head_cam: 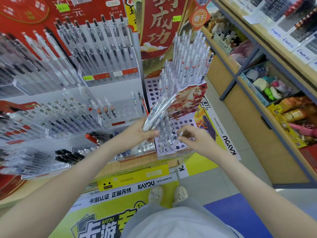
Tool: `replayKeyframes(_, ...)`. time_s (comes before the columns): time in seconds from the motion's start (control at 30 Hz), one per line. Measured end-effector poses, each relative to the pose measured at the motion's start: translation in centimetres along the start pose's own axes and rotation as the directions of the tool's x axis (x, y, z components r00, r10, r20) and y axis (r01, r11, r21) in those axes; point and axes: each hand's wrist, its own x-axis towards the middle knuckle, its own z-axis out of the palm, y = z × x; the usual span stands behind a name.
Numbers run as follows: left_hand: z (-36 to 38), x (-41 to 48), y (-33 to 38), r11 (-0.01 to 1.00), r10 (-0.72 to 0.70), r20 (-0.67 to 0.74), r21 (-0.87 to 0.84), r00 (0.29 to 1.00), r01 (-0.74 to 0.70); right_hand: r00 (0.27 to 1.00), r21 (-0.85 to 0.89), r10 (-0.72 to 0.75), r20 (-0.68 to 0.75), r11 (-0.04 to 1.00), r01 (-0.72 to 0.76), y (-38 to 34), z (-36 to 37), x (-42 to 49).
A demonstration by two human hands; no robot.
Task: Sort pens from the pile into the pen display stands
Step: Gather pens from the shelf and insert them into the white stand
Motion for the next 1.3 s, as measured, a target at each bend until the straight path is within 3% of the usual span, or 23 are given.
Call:
replayKeyframes(0.1,0.0,0.0,-0.3,1.0,-0.017,-0.004,0.021,1.0,0.017,0.996,-0.093,0.043,0.078,0.995,-0.036,0.0,0.7,0.2)
replayKeyframes(0.6,-0.2,0.1,-0.5,1.0,-0.021,0.055,0.003,0.998,0.021,0.985,-0.274,0.118,0.126,0.958,-0.08,-0.6,1.0,0.8)
replayKeyframes(0.67,-0.3,-0.1,-0.2,1.0,-0.02,0.078,-0.018,0.997,0.021,0.994,-0.156,0.093,0.054,0.984,-0.084,-1.1,0.3,1.0)
replayKeyframes(0.77,-0.1,-0.2,0.6,0.999,-0.017,0.139,-0.043,0.99,0.023,0.994,0.174,0.049,-0.099,0.984,-0.032,-2.9,-1.0,1.2)
replayKeyframes(0.9,0.7,0.2,1.7,0.994,0.002,0.242,-0.104,0.97,0.024,0.997,0.502,0.067,-0.024,0.864,-0.046,-4.8,-0.9,1.8)
replayKeyframes(1.17,1.2,1.6,2.1,0.991,0.025,0.177,-0.131,0.984,-0.001,0.981,0.698,0.137,-0.137,0.716,-0.003,-5.1,-1.2,1.5)
replayKeyframes(1.3,1.5,1.9,2.0,0.996,0.052,0.189,-0.08,0.981,-0.037,0.967,0.564,0.132,-0.217,0.826,0.014,-5.8,-0.7,1.5)
